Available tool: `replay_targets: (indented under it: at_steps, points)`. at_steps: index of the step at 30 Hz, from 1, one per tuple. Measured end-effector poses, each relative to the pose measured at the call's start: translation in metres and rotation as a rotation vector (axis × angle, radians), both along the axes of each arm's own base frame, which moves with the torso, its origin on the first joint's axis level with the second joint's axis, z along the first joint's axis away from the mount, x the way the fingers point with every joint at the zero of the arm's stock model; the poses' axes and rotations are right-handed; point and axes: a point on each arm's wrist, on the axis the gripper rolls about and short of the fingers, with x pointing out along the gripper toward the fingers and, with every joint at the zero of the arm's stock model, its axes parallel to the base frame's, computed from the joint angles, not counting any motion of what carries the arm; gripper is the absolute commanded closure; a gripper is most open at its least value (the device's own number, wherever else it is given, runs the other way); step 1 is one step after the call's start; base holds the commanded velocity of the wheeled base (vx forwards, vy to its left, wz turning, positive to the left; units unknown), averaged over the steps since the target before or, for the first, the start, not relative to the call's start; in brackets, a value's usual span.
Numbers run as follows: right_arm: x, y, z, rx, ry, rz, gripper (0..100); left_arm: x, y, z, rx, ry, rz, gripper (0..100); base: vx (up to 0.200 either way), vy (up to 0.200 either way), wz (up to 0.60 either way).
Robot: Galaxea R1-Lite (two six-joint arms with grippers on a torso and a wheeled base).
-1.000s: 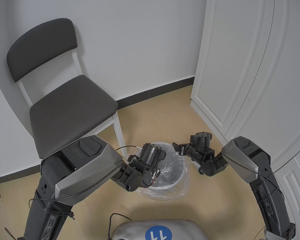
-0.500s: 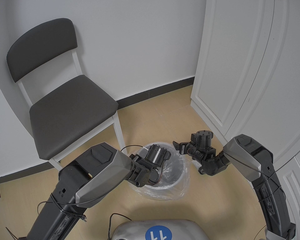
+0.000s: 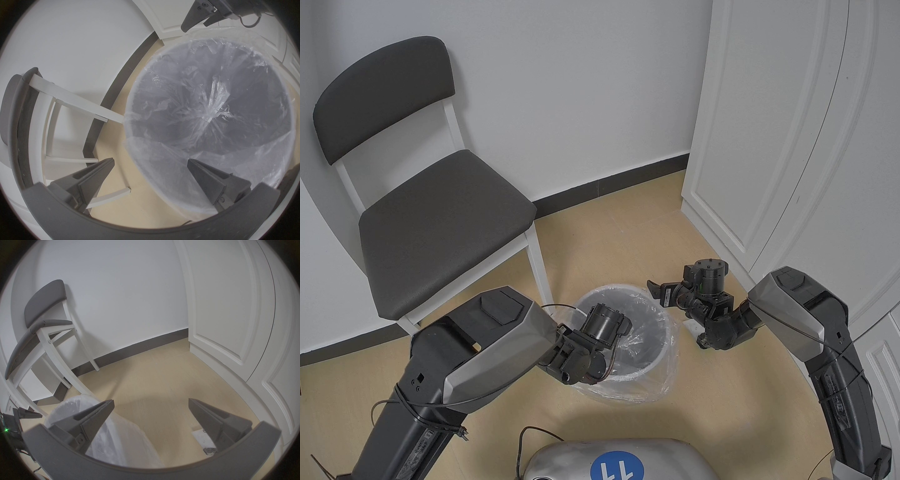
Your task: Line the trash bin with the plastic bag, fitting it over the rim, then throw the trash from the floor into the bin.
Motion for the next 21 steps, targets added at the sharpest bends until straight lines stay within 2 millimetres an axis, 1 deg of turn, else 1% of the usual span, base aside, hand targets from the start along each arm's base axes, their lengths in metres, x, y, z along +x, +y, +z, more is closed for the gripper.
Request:
replay_targets:
  at_steps: [4,12,16,18,21]
  points:
    - [0.000,-0.001,-0.001,-0.003,0.004,0.000,0,-0.010,0.006,0.000,0.003,0.007,-0.001,0,0.000,0.000,0.00]
    - [-0.005,-0.004,-0.004,-0.020,0.038,0.003,0,-0.012,0.005,0.010,-0.050,-0.065,-0.008,0,0.000,0.000,0.00]
    - [-0.011,-0.014,-0.008,-0.082,0.105,0.008,0,-0.014,0.002,0.011,-0.055,-0.068,-0.014,0,0.000,0.000,0.00]
    - [-0.013,-0.018,-0.005,-0.098,0.121,0.013,0,-0.014,0.002,0.012,-0.057,-0.070,-0.014,0,0.000,0.000,0.00]
    - [-0.015,-0.024,0.007,-0.096,0.111,0.010,0,-0.014,0.000,0.012,-0.060,-0.073,-0.016,0,0.000,0.000,0.00]
